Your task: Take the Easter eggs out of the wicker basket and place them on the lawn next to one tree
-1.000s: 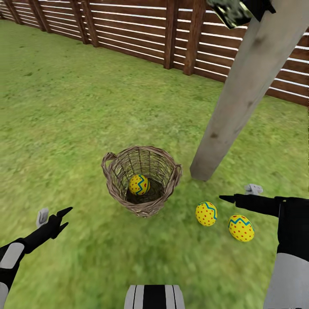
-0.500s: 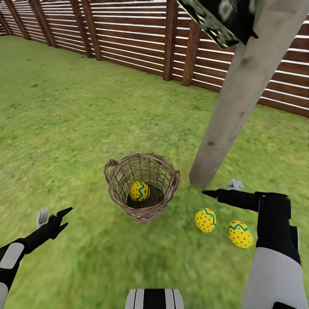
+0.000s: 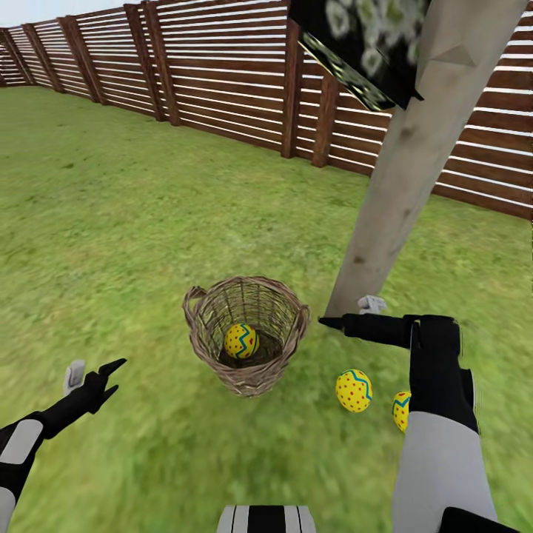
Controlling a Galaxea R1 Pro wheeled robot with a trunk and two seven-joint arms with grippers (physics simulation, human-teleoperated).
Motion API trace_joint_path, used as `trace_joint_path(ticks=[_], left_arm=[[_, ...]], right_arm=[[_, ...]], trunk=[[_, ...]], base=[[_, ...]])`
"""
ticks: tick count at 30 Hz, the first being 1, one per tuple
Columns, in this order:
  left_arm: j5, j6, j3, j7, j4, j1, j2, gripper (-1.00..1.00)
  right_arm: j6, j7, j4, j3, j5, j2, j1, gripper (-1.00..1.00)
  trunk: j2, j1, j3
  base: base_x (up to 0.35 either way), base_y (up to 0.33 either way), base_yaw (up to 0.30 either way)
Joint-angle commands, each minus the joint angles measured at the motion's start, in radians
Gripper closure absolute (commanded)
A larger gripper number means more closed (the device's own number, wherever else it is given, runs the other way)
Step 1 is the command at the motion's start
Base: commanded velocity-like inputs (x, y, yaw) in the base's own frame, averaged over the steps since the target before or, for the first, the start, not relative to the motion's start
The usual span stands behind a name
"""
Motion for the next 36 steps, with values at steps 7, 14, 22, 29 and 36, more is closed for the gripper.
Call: trace_joint_path(ticks=[7,14,22,29,36], left_arm=[[0.000,0.006,0.003,-0.002,0.003,-0.001,0.001,-1.00],[0.000,0.005,0.003,-0.002,0.003,-0.001,0.000,-1.00],[0.001,0.005,0.003,-0.002,0.001,-0.001,-0.001,-1.00],[0.001,0.006,0.005,-0.003,0.001,-0.001,0.009,-1.00],[0.001,0.005,0.010,-0.004,-0.002,-0.001,0.012,-1.00]], right_arm=[[-0.022,-0.033,0.004,0.034,-0.001,0.023,-0.027,-1.00],[-0.021,-0.040,0.005,0.121,-0.002,0.030,-0.037,-1.00],[-0.022,-0.114,0.018,0.328,-0.002,0.030,-0.037,-1.00],[-0.026,-0.399,0.037,0.492,-0.002,0.031,-0.037,-1.00],[-0.033,-0.465,0.037,0.629,0.001,0.028,-0.037,-1.00]], trunk=[[0.001,-0.003,0.027],[0.003,-0.006,0.054],[0.005,-0.010,0.085],[0.006,-0.013,0.112],[0.006,-0.013,0.112]], base=[[0.000,0.000,0.000],[0.000,0.000,0.000],[0.000,0.000,0.000],[0.000,0.000,0.000],[0.000,0.000,0.000]])
